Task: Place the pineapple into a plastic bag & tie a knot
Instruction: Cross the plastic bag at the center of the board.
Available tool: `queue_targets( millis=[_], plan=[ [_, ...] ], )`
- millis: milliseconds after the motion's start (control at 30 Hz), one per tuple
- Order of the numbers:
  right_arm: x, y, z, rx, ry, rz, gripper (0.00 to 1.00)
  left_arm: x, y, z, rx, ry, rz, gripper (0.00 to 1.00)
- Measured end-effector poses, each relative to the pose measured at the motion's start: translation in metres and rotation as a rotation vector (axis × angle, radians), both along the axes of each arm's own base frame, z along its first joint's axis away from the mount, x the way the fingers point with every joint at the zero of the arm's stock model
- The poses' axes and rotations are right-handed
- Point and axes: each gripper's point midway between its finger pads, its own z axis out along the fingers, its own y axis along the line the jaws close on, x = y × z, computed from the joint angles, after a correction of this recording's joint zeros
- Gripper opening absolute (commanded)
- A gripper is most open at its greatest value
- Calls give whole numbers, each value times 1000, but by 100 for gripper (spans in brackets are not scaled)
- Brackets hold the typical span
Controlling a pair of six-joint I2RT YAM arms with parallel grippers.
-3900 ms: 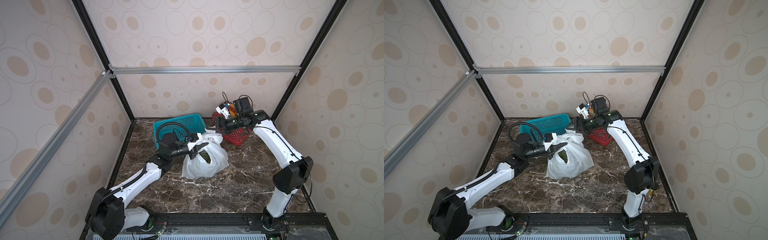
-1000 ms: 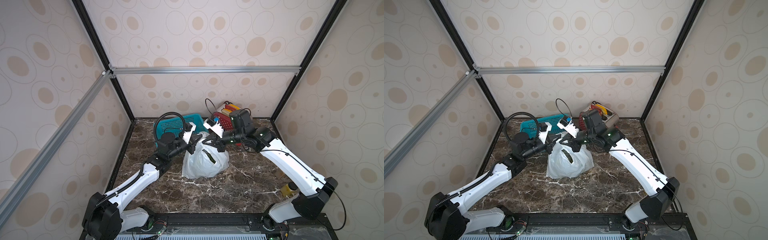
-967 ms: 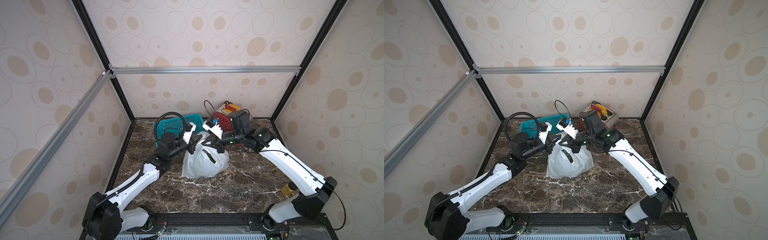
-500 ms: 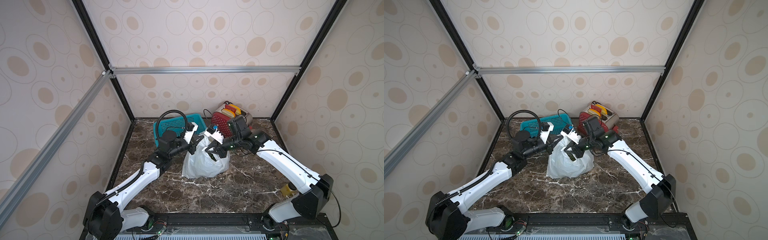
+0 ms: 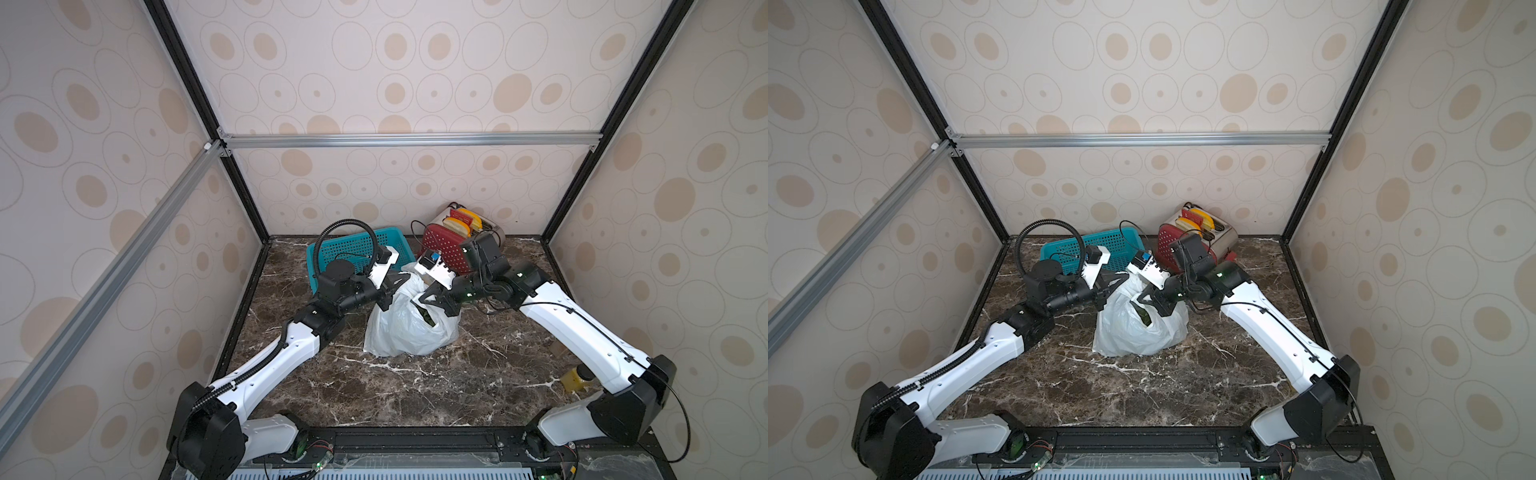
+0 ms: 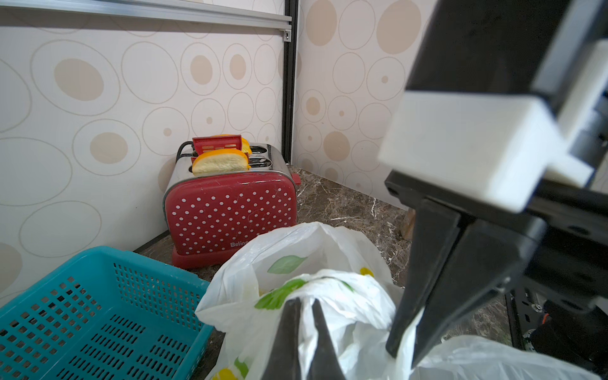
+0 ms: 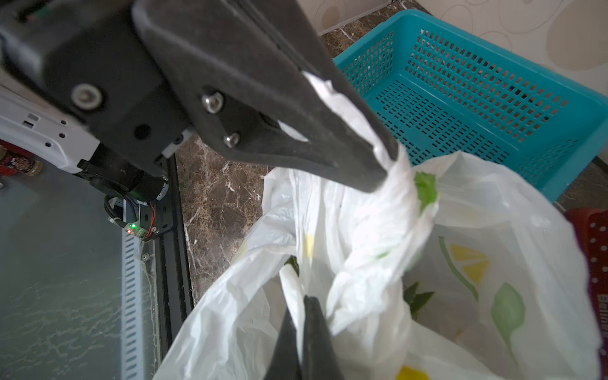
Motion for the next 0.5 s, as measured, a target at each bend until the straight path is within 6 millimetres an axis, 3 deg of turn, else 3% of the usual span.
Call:
queue_targets(
  millis=[133, 233, 500],
  plan=[
    [-14, -1, -11, -58, 2, 65, 0, -1, -1, 0, -1, 0, -7, 0],
    [-26, 10, -16, -80, 24, 138, 0, -1, -1, 0, -1, 1, -8, 0],
    [-33, 29, -22, -47, 81, 196, 0, 1, -1, 0, 1, 3, 1, 0]
  ],
)
